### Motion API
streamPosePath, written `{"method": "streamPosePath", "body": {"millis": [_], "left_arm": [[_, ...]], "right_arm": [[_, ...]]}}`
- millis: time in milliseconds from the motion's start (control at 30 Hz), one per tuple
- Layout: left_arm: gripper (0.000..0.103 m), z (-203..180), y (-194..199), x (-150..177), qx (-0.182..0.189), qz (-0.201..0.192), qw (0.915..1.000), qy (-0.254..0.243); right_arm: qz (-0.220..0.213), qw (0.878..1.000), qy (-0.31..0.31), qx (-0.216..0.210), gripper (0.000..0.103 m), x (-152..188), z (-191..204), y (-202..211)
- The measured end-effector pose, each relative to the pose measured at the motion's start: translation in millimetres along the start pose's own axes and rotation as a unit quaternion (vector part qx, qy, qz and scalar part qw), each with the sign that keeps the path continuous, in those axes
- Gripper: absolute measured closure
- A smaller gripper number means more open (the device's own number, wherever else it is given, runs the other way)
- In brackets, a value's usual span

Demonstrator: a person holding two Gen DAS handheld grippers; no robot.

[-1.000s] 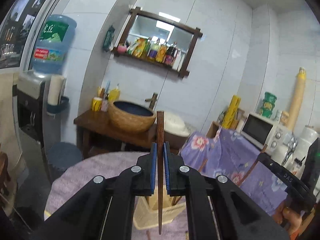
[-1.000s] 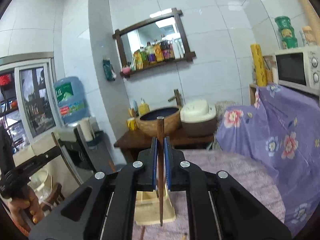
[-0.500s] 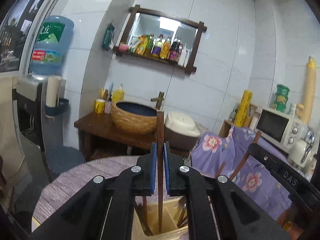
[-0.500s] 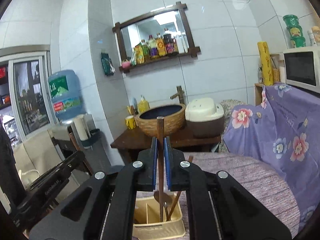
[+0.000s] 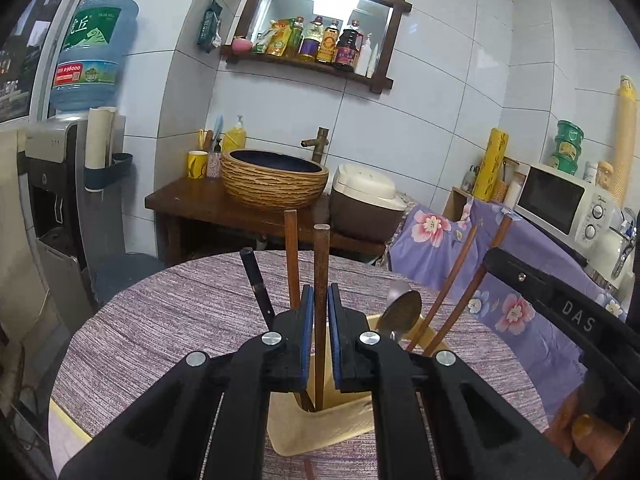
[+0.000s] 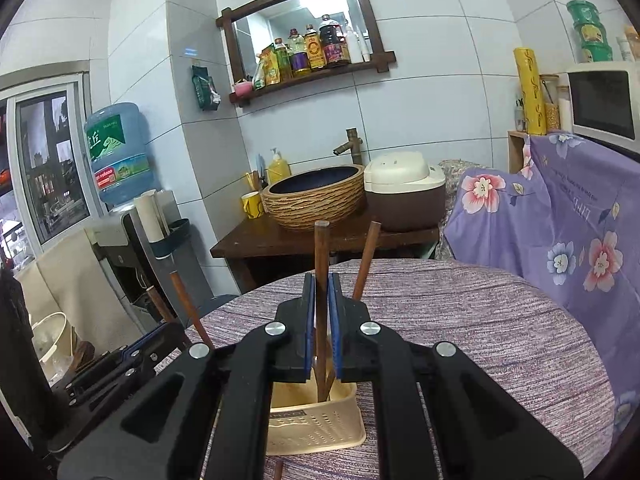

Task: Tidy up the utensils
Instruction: 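Open both tools to release the chopsticks into the basket, then move both tools down to the last two chopsticks on the table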

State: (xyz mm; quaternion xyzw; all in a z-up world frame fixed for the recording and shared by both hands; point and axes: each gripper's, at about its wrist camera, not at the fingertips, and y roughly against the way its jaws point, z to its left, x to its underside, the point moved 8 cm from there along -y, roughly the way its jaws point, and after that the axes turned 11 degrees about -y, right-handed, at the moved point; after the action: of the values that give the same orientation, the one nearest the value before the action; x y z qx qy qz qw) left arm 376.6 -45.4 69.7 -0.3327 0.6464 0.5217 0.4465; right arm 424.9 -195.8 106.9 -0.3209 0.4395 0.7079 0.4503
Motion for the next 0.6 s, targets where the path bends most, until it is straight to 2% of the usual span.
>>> {"method": "streamPosePath", "body": {"millis": [33, 67, 100, 133, 200, 267, 333, 467, 600], "left_arm": [[0.084, -0.5, 2.6, 1.2, 0.004, 0.002, 1.0000, 0.000], [0.070, -1.3, 4.9, 1.8, 0.005, 0.002, 1.0000, 0.000], [0.062, -1.3, 10.2, 3.1, 0.005, 0.001, 1.0000, -0.002], [0.052, -1.0, 15.2, 4.3, 0.003, -0.002, 1.0000, -0.002], [0.049, 0.4, 26.6, 7.8, -0.002, -0.004, 1.0000, -0.004], [0.043, 1.4, 35.0, 15.8, -0.005, 0.008, 0.9999, -0.008], [0.036, 2.7, 41.8, 29.9, -0.004, 0.029, 0.9996, -0.007], [0.036, 1.9, 45.6, 70.8, -0.010, 0.079, 0.9965, -0.026], [0.039, -4.4, 39.2, 126.5, -0.001, 0.142, 0.9895, -0.028]], "right_arm": [[0.005, 1.000, -0.004, -0.003, 0.091, 2.0, -1.4, -0.4], [0.010, 1.000, -0.009, -0.004, 0.079, 4.4, -3.4, 0.2], [0.010, 1.000, -0.011, -0.002, 0.056, 6.0, -5.4, 2.2], [0.005, 1.000, -0.011, 0.000, 0.046, 7.5, -7.1, 6.2], [-0.016, 1.000, 0.003, 0.011, 0.044, 10.5, -8.7, 18.7], [-0.013, 1.000, 0.016, 0.017, 0.044, 17.4, -10.0, 26.7], [0.003, 0.999, 0.016, 0.027, 0.043, 29.1, -16.9, 33.9], [0.043, 0.996, 0.032, 0.066, 0.039, 63.2, -35.3, 43.2], [0.095, 0.989, 0.037, 0.111, 0.039, 111.4, -62.5, 47.0]]}}
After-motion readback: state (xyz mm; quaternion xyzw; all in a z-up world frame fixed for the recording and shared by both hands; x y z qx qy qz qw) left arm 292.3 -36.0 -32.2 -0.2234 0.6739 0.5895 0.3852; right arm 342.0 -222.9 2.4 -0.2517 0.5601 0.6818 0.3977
